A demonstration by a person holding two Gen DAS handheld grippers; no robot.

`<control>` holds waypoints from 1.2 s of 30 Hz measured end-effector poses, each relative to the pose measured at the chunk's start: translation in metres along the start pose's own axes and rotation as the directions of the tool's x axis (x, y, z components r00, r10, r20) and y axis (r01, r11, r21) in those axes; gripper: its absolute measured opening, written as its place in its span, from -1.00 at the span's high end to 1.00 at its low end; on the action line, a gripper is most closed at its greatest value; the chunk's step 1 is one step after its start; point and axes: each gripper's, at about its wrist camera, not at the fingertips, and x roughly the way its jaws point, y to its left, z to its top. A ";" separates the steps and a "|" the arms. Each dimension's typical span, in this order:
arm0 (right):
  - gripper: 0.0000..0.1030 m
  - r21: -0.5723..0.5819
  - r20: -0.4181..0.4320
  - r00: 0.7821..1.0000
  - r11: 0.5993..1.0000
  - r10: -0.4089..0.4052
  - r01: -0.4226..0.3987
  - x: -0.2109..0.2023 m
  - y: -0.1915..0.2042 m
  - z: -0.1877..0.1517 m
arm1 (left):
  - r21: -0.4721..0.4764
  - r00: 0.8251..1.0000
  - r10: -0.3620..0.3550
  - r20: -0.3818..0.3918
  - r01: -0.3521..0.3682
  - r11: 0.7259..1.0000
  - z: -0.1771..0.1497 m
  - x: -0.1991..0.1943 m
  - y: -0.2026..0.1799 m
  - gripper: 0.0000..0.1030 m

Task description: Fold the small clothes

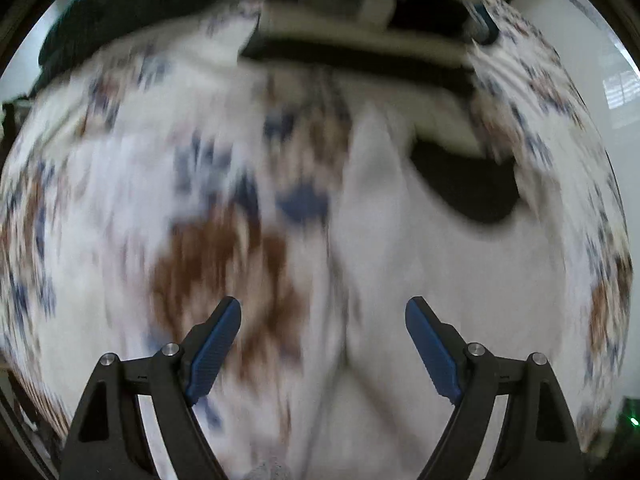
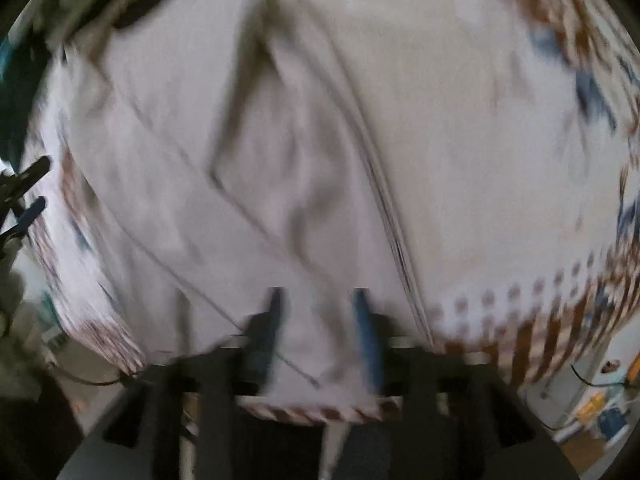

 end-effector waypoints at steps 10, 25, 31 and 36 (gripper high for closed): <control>-0.03 -0.050 0.275 0.958 0.997 0.076 -0.064 -0.072 0.049 0.181 | 0.158 0.969 0.245 -0.027 -0.238 0.958 0.108 0.106 -0.012 -0.63; -0.04 -0.043 0.168 0.984 0.998 0.062 -0.056 -0.092 0.039 0.206 | 0.084 0.999 0.041 0.022 -0.042 0.996 0.049 0.003 0.048 -0.65; -0.22 -0.059 0.077 0.989 0.991 0.126 -0.122 -0.120 -0.011 0.083 | 0.028 0.989 -0.052 -0.139 0.057 0.998 -0.067 -0.057 0.066 -0.65; -0.22 0.031 -0.072 0.995 0.997 0.074 -0.072 -0.098 -0.081 -0.005 | -0.051 0.931 -0.092 -0.353 0.079 0.996 -0.158 -0.041 0.074 -0.65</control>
